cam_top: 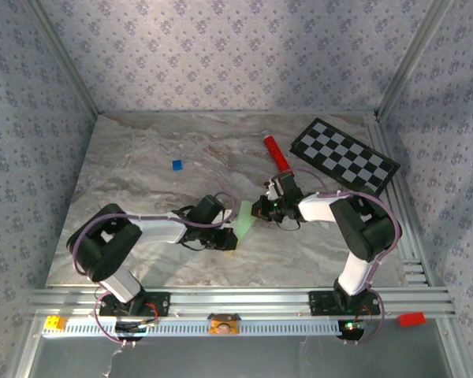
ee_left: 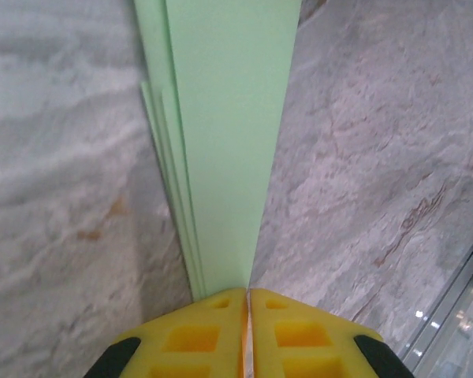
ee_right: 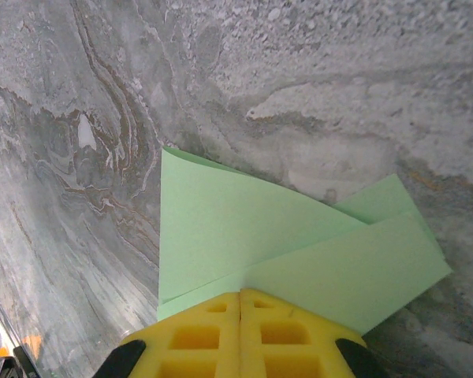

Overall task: Fold a paper plane with a square sheet of paper (pick it up from the middle)
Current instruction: Fold the wing for the fifth time at the center of the table.

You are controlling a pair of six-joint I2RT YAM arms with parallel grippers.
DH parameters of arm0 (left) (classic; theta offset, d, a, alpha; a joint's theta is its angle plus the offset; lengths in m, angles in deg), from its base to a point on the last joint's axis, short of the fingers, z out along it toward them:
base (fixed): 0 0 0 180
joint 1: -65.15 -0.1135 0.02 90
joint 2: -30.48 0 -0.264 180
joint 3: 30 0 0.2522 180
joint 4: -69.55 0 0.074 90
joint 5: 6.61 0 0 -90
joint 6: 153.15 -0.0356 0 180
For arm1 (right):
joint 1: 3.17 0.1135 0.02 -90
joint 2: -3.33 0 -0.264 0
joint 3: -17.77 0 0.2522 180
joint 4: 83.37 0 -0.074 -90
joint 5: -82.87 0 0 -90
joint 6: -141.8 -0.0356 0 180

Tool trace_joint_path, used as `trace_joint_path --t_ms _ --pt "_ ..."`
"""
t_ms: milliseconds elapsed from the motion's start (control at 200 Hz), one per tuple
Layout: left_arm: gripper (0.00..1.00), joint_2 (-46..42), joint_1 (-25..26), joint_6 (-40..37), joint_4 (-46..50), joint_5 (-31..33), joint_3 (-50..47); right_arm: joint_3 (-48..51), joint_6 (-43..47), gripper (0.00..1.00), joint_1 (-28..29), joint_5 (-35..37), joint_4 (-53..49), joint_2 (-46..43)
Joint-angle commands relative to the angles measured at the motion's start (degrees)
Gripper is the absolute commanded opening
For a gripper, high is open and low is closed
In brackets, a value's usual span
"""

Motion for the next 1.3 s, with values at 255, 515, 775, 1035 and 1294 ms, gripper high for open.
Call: trace_joint_path --t_ms 255,515,775,1035,1294 --pt "0.08 -11.9 1.5 -1.6 13.7 3.7 -5.1 0.6 1.2 0.02 -0.1 6.6 -7.3 3.4" --pt "0.09 -14.8 -2.2 4.3 0.6 2.9 -3.7 0.6 1.2 0.02 0.1 6.8 -7.5 3.4" --pt "0.11 -3.2 -0.9 4.9 -3.7 -1.8 2.9 0.1 1.5 0.02 0.2 6.6 -8.0 3.8" --pt "0.15 -0.4 1.9 5.0 -5.9 0.7 -1.0 0.5 1.5 0.02 0.3 6.7 -7.9 4.1" --pt "0.10 -1.2 4.3 4.1 -2.3 3.4 -8.4 0.5 2.0 0.02 0.2 6.6 -8.2 4.0"
